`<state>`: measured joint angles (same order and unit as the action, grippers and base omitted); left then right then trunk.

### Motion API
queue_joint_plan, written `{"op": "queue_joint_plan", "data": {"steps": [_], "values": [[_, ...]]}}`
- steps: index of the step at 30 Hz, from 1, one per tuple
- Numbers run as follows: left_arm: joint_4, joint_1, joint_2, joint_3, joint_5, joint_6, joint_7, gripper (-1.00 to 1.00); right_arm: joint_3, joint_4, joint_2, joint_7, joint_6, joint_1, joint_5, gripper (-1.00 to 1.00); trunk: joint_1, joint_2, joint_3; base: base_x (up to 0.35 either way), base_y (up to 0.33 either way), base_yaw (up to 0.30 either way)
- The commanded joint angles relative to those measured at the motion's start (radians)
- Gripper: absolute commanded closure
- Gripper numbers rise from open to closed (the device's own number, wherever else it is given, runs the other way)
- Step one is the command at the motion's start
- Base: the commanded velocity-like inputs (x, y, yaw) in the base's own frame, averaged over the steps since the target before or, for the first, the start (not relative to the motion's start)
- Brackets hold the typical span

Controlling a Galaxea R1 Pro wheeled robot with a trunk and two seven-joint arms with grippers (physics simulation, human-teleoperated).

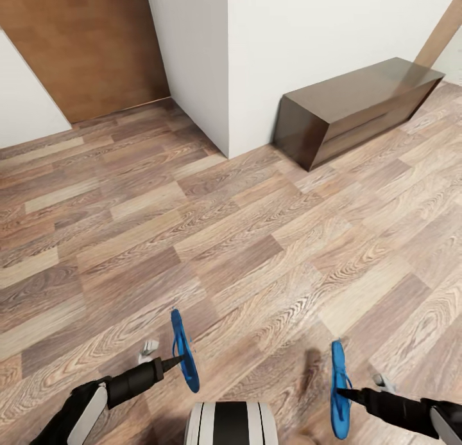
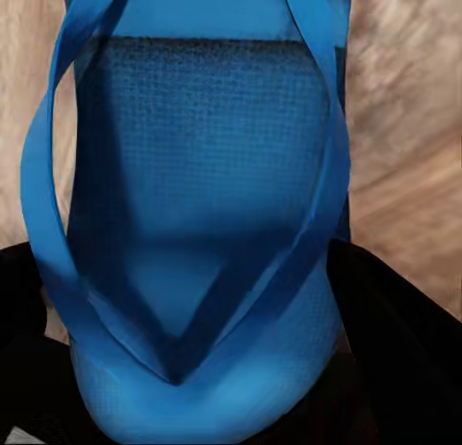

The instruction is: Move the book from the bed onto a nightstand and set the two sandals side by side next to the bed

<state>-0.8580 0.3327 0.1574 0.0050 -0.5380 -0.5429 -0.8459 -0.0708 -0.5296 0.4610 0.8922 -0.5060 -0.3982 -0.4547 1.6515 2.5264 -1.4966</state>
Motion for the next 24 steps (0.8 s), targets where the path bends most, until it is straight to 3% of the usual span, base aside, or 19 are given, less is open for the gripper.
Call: {"op": "queue_joint_plan", "data": {"steps": [1, 4, 8, 16, 21, 24], "values": [[0.049, -0.002, 0.001, 0.002, -0.010, 0.015, -0.001, 1.00, -0.004, 0.060, 0.002, 0.021, 0.031, -0.001, -0.015, 1.00, -0.001, 0.000, 0.004, 0.000, 0.000, 0.000], [0.104, -0.004, 0.008, 0.002, -0.009, 0.101, -0.001, 1.00, -0.004, 0.186, 0.003, 0.040, 0.195, -0.001, -0.017, 1.00, -0.002, -0.001, 0.015, 0.000, 0.000, 0.000], [0.136, -0.004, 0.023, 0.003, -0.010, 0.135, 0.000, 1.00, -0.004, 0.231, 0.003, 0.044, 0.288, -0.001, -0.016, 1.00, -0.004, -0.002, 0.031, 0.000, 0.000, 0.000], [0.140, -0.003, 0.029, 0.008, -0.011, 0.138, -0.002, 1.00, -0.002, 0.224, 0.002, 0.046, 0.299, -0.001, -0.018, 1.00, -0.007, -0.003, 0.062, 0.000, 0.000, 0.000], [0.026, 0.001, 0.034, 0.012, -0.014, 0.109, -0.005, 1.00, 0.006, 0.175, 0.002, 0.047, 0.288, -0.001, -0.019, 1.00, -0.010, -0.005, 0.081, 0.000, 0.000, 0.000], [-0.005, 0.002, 0.041, 0.015, -0.015, 0.065, -0.005, 1.00, 0.048, 0.078, 0.002, 0.047, 0.226, -0.001, -0.019, 1.00, -0.011, -0.005, 0.092, 0.000, 0.000, 0.000]]}}
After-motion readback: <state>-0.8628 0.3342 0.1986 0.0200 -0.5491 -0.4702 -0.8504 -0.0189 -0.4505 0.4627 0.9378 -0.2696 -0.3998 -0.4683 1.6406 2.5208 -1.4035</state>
